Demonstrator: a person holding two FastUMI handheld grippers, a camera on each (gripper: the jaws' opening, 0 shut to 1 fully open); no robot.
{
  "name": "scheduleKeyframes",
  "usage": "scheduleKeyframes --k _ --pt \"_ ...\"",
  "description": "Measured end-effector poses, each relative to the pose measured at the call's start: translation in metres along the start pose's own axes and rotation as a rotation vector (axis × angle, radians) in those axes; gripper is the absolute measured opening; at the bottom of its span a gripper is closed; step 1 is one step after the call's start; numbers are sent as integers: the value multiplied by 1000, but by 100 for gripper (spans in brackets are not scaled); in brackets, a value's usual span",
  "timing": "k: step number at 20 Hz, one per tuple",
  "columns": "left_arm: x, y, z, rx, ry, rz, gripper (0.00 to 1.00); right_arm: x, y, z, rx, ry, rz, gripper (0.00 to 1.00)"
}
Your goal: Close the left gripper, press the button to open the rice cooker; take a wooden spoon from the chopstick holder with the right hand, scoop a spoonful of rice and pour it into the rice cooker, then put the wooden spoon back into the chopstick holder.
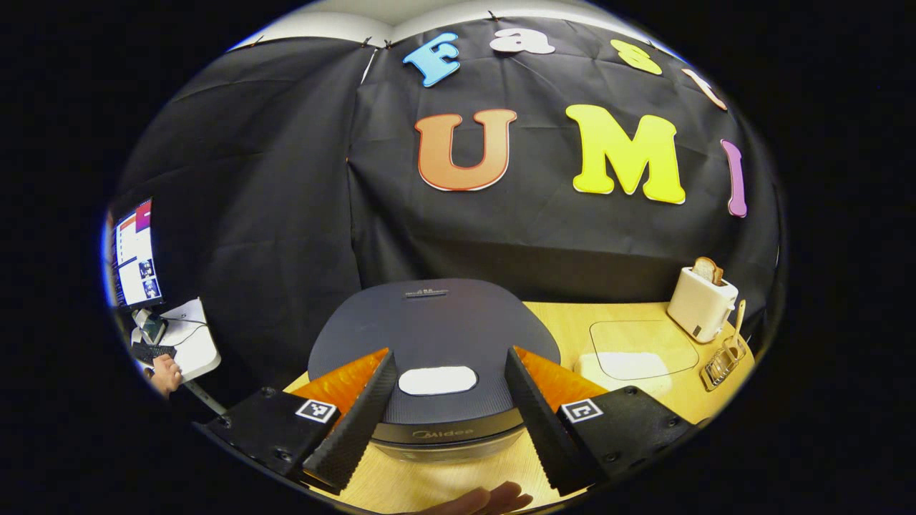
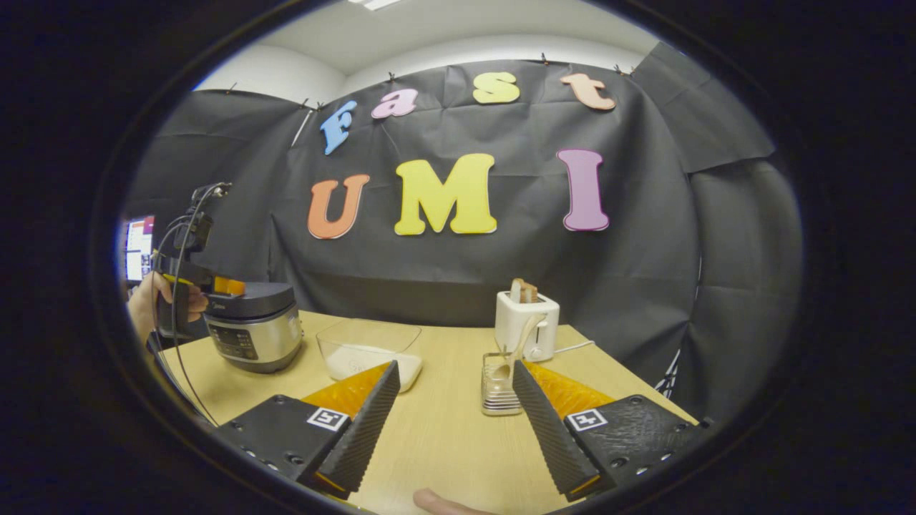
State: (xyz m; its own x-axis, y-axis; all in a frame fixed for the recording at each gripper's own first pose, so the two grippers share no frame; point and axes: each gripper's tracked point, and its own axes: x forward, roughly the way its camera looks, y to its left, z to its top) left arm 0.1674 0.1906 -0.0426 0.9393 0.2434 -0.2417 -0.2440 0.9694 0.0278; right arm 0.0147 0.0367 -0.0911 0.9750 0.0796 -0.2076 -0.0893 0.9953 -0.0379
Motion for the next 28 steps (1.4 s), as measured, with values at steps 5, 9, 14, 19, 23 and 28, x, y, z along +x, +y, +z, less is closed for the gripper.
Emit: scheduleKeyframes --k 5,9,14,19,23,28 --pt "4 -2 -8 -6 -44 8 99 1 0 -6 1 10 1 96" --pt "2 -2 -6 -12 -88 18 99 2 2 -10 14 19 7 96" --pt "4 -2 -3 12 -130 51 98 -2 1 -7 5 18 3 95" --pt "-1 1 -4 -5 -94 47 98 -12 -3 0 -6 -4 -8 95" --pt "-16 4 -7 -5 -62 68 99 -18 -13 6 -3 -19 -30 96" --pt "-52 -12 -4 -36 -92 13 98 -32 -21 14 -9 -39 -50 97"
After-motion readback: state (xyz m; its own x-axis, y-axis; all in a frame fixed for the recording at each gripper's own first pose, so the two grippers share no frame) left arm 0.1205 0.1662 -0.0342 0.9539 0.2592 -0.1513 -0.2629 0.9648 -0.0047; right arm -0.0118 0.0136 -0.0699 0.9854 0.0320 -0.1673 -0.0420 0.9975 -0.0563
